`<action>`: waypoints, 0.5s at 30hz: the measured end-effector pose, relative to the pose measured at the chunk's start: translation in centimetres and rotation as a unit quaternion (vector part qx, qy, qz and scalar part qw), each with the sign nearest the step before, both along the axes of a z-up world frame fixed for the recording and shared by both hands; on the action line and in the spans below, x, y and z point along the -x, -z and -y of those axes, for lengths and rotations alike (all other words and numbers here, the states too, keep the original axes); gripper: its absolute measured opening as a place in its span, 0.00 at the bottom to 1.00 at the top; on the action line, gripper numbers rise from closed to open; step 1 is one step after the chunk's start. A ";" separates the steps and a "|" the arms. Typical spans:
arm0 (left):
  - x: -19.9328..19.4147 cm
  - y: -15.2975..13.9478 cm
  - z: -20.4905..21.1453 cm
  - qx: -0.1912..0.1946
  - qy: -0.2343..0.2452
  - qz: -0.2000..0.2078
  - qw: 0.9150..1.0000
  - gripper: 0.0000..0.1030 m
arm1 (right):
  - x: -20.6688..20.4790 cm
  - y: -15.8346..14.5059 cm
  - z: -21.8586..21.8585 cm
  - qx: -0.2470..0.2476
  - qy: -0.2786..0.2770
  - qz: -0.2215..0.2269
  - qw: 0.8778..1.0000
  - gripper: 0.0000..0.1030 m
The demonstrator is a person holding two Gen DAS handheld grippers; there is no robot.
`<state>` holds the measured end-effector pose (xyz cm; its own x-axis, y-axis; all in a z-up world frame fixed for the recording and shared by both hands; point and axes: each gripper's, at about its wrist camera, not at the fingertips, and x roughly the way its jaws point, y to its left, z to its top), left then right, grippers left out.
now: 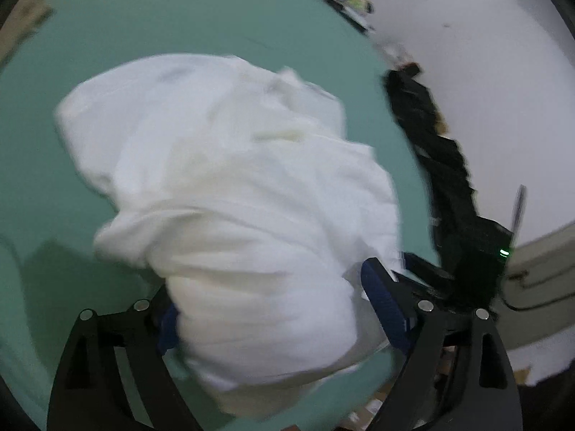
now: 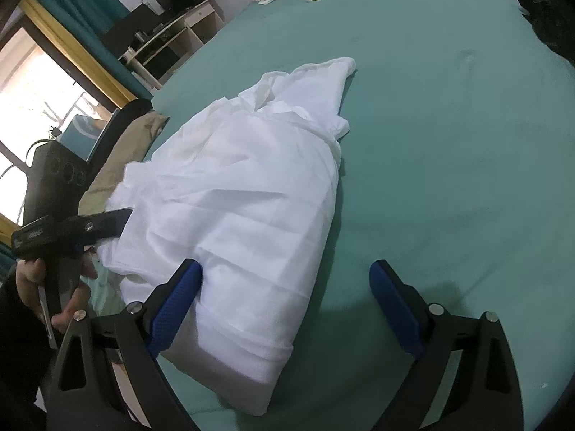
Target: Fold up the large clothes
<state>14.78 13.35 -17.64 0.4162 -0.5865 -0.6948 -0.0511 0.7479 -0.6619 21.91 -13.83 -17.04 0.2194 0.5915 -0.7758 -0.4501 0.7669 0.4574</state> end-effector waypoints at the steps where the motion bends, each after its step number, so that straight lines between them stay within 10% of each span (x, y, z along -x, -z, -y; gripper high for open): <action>1: 0.1 0.3 1.0 -0.016 0.014 0.004 1.000 0.86 | 0.0 0.2 0.0 -0.005 0.003 -0.002 1.000 0.91; 4: 0.5 0.2 3.2 -0.096 0.045 0.030 0.994 0.86 | 0.2 0.4 -0.7 -0.020 -0.003 -0.002 1.000 0.86; 7: 0.9 0.3 3.6 -0.107 0.027 0.038 0.993 0.85 | 0.4 1.0 -1.4 -0.059 -0.009 -0.024 0.998 0.58; 15: 1.8 -0.6 2.6 -0.136 0.008 0.058 0.989 0.27 | 1.4 0.0 -3.1 -0.100 0.007 -0.016 0.995 0.22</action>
<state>12.98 10.77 -17.02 0.4945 -0.3915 -0.7760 0.0271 0.8993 -0.4364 20.55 -10.74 -17.05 0.2055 0.7316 -0.6501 -0.4229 0.6654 0.6151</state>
